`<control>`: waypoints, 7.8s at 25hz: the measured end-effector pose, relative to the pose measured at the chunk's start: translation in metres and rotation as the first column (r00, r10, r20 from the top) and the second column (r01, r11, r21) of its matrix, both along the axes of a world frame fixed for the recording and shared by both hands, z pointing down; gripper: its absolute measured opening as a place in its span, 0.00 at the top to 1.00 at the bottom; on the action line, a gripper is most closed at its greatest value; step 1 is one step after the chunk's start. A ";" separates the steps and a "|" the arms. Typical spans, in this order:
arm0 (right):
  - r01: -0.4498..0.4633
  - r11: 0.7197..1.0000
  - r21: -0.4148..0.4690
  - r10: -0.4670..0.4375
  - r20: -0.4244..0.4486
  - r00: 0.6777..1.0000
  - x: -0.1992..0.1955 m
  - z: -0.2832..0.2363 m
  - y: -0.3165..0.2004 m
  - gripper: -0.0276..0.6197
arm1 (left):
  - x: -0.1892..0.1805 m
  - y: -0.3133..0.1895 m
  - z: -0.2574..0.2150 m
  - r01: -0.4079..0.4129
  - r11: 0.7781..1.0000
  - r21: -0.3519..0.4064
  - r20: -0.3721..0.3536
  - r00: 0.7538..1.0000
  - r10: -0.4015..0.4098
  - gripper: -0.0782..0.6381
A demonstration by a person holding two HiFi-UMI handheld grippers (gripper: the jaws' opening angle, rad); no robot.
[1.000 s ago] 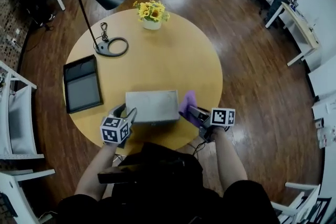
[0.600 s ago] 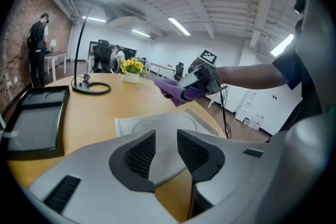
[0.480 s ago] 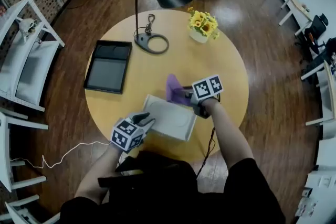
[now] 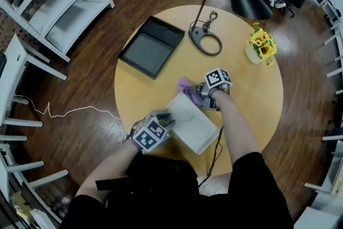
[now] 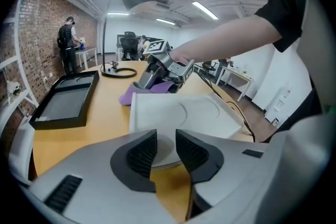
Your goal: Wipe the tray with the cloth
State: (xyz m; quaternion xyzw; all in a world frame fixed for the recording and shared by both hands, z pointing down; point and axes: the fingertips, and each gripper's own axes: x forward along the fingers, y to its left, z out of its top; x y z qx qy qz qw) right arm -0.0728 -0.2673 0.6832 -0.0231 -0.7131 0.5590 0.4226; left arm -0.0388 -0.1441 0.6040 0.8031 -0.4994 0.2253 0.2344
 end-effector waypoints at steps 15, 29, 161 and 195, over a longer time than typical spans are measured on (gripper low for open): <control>0.045 0.999 0.001 -0.044 -0.082 0.996 0.112 0.008 0.024 0.80 | -0.023 -0.005 0.006 0.114 0.987 -0.109 0.032 0.993 -0.111 0.89; -0.233 0.971 0.060 0.237 -0.082 0.968 0.216 0.008 0.034 0.80 | -0.024 -0.006 0.007 0.091 0.992 -0.088 0.063 0.994 -0.086 0.89; -0.476 0.515 0.713 0.693 -0.019 0.720 0.129 0.004 0.252 0.82 | -0.031 0.026 0.017 -0.255 0.952 -0.167 -0.525 0.841 0.133 0.61; -0.702 0.292 0.650 0.921 0.005 0.389 0.305 -0.015 0.161 0.82 | 0.182 0.074 0.006 -0.570 0.776 -0.271 -0.550 0.753 0.362 0.62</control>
